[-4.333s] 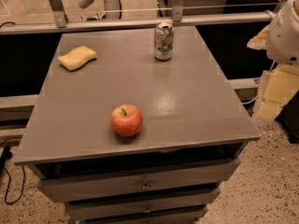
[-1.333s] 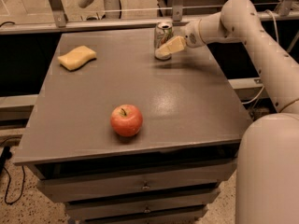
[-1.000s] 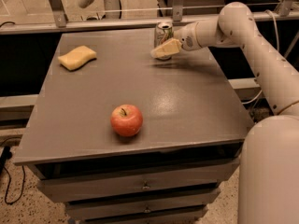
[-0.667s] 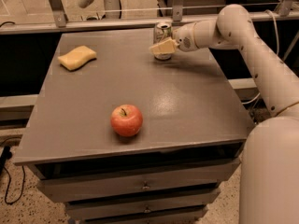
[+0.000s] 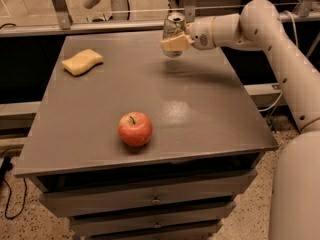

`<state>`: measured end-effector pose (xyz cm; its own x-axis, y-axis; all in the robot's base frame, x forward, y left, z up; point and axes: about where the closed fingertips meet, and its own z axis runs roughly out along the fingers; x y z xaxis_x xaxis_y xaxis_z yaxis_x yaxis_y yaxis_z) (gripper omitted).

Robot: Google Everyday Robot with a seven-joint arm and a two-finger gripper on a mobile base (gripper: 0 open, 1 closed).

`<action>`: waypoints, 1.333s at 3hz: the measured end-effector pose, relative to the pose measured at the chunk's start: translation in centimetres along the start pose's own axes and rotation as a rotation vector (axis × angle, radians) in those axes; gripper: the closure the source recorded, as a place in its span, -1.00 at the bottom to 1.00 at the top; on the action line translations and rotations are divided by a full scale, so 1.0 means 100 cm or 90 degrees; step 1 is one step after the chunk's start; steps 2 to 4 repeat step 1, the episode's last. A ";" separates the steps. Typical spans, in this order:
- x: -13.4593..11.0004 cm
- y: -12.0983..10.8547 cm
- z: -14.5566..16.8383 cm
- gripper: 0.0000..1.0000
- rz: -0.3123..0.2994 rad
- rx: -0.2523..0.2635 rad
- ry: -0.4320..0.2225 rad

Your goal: Pick 7up can

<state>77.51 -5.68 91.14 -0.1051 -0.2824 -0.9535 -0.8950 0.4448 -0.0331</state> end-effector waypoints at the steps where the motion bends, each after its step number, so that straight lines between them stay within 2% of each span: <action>1: 0.000 0.002 0.003 1.00 -0.001 -0.004 -0.001; 4: 0.000 0.002 0.003 1.00 -0.001 -0.004 -0.001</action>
Offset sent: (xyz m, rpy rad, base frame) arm 0.0000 0.0000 0.0000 0.0000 0.0000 0.0000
